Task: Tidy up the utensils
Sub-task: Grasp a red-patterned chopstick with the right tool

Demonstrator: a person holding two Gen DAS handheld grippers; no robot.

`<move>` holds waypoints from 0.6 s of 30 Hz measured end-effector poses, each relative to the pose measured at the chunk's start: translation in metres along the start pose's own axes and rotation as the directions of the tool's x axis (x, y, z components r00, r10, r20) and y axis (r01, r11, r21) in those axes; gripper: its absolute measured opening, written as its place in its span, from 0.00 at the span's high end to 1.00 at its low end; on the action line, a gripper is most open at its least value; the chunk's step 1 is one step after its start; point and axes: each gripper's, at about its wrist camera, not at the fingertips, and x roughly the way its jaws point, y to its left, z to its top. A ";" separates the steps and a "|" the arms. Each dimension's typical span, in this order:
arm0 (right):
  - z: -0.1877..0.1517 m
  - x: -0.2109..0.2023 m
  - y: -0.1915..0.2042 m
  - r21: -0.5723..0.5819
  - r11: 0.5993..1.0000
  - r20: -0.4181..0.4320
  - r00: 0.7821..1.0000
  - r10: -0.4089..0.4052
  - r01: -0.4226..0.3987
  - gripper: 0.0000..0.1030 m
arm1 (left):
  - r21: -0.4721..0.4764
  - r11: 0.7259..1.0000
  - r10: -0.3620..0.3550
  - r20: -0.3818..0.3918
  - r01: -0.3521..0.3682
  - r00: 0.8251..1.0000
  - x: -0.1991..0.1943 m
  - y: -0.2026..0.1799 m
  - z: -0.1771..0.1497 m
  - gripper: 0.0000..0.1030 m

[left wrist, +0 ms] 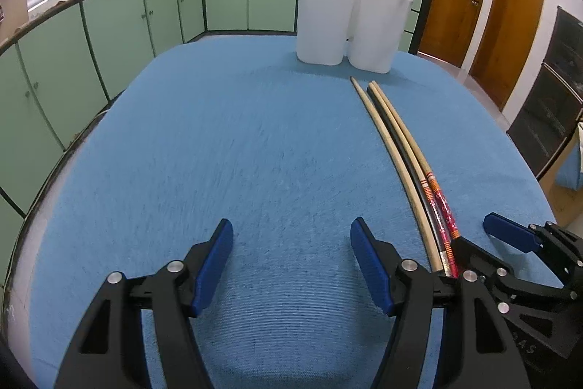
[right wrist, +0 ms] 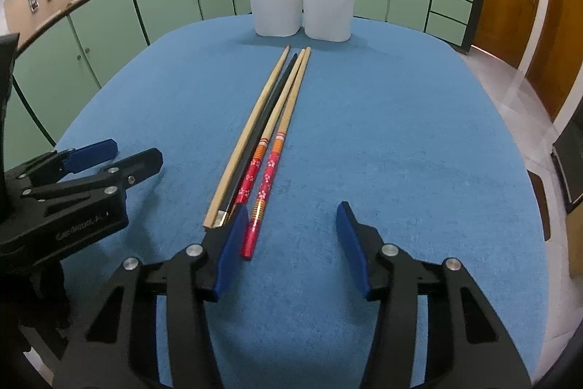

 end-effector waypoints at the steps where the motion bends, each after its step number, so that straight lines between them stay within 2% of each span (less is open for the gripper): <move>1: 0.001 0.001 0.001 -0.004 1.000 0.002 1.000 0.002 -0.002 0.59 | 0.001 1.000 0.001 0.000 -0.001 1.000 0.000 0.000 0.000 0.36; 2: 0.001 0.001 0.001 -0.007 1.000 0.001 1.000 0.006 -0.006 0.60 | 0.004 1.000 0.002 0.001 -0.002 1.000 -0.001 0.000 -0.001 0.36; 3: 0.001 0.001 0.001 -0.009 1.000 0.003 1.000 0.009 -0.009 0.66 | 0.007 1.000 0.001 0.002 -0.001 1.000 -0.001 0.000 -0.001 0.36; 6: 0.000 0.000 -0.002 -0.001 1.000 0.006 1.000 0.024 -0.024 0.89 | 0.018 1.000 0.004 0.004 -0.004 1.000 -0.001 -0.003 -0.001 0.36; 8: 0.000 0.000 -0.007 0.018 0.999 0.007 0.999 0.039 -0.039 0.94 | 0.028 1.000 0.004 0.005 -0.005 1.000 -0.002 -0.005 -0.001 0.36; 10: 0.000 -0.001 -0.010 0.030 0.998 0.008 0.999 0.046 -0.047 0.94 | 0.036 0.999 -0.001 0.009 0.001 1.000 -0.003 -0.007 -0.001 0.36; 18: -0.003 -0.006 -0.041 0.073 0.997 0.018 0.999 -0.040 0.038 0.95 | 0.069 0.996 -0.065 0.019 0.063 0.998 -0.007 -0.026 -0.005 0.36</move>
